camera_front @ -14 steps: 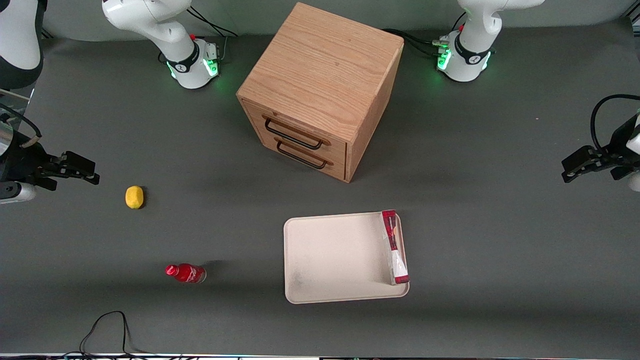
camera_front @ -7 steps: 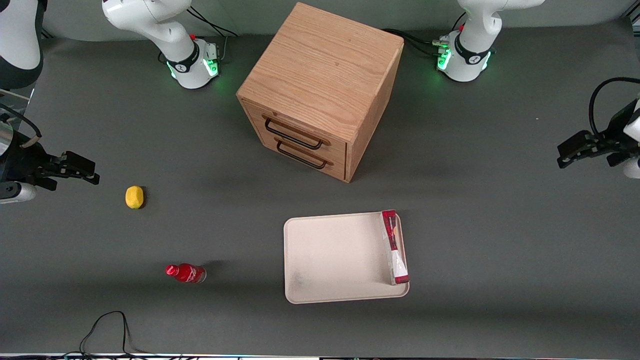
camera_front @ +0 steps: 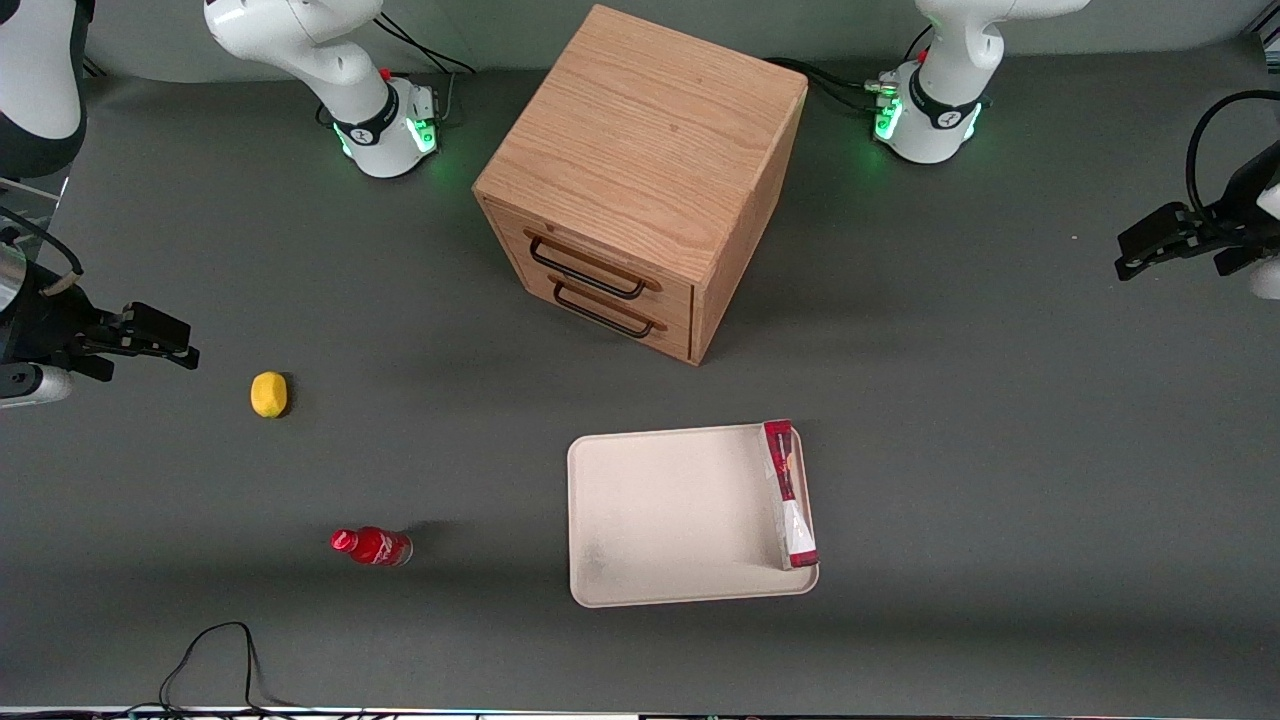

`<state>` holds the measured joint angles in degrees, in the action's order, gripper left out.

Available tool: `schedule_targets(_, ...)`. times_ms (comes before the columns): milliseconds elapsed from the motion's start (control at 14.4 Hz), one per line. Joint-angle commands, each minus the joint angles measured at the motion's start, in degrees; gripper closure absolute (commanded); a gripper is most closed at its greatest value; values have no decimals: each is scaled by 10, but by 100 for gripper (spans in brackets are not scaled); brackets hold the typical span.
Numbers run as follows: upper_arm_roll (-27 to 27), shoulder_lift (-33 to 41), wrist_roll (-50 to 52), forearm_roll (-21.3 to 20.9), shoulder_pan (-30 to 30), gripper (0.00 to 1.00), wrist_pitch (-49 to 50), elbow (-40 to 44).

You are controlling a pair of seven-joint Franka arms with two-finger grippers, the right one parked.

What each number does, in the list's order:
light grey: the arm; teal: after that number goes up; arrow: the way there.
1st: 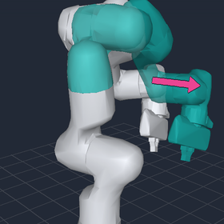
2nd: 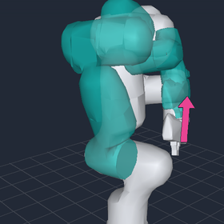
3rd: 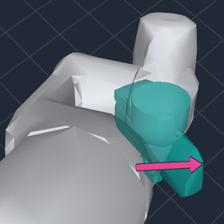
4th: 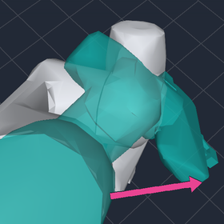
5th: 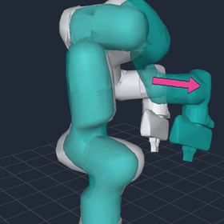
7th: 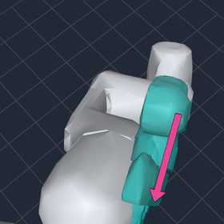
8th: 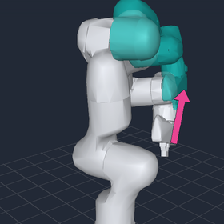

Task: Place red cookie box on tray

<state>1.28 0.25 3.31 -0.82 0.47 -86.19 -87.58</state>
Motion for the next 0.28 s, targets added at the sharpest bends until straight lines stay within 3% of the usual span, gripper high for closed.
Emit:
schedule_targets(0, -3, 14, 17, 6, 9, 0, 1, -16)
schedule_targets(208, -3, 14, 22, 6, 9, 0, 0, -16)
